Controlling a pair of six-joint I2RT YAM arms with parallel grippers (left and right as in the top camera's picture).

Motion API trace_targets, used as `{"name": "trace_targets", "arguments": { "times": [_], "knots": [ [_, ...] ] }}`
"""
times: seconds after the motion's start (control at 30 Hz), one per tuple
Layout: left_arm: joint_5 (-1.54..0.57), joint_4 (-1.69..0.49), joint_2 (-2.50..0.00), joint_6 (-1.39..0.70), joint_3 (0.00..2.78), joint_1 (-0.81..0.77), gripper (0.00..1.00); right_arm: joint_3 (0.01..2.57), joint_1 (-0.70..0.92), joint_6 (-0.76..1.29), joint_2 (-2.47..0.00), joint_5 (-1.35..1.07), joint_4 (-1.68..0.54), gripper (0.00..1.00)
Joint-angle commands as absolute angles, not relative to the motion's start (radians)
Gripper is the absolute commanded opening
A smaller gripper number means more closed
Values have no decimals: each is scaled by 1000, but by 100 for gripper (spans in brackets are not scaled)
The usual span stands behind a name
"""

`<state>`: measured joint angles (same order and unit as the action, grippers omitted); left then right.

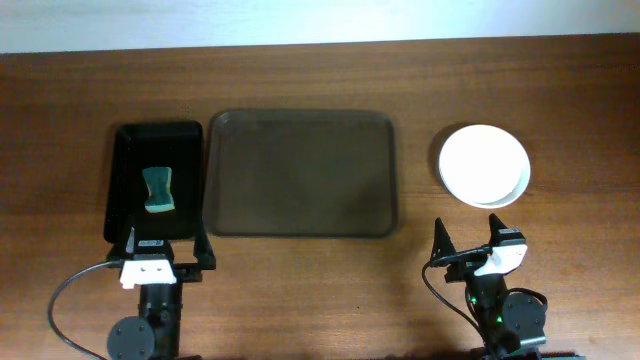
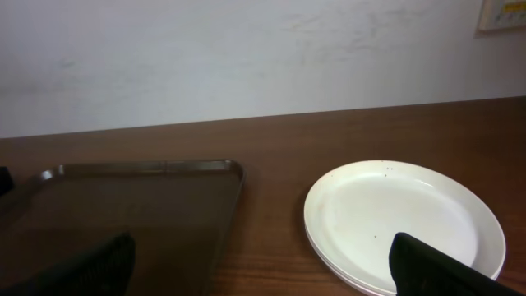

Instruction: Clean dirty plates on tray and stack at the side

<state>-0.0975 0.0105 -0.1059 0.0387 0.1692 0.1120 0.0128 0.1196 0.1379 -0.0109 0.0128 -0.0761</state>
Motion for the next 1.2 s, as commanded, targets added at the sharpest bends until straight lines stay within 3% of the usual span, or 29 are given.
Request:
{"name": "trace_targets", "arguments": {
  "times": [0.0,0.23,0.37,1.17],
  "knots": [
    [-97,49,-38,133,102,91,99,6,126,138,-3,11,-82,98],
    [-78,111,-5,204,8,91,99,6,126,138,-4,10,-82,98],
    [-78,-76,-5,219,8,92,99,6,126,138,-3,10,-82,98],
    [-75,-76,-5,218,9,92,99,6,126,138,-4,10,-82,98]
  ]
}}
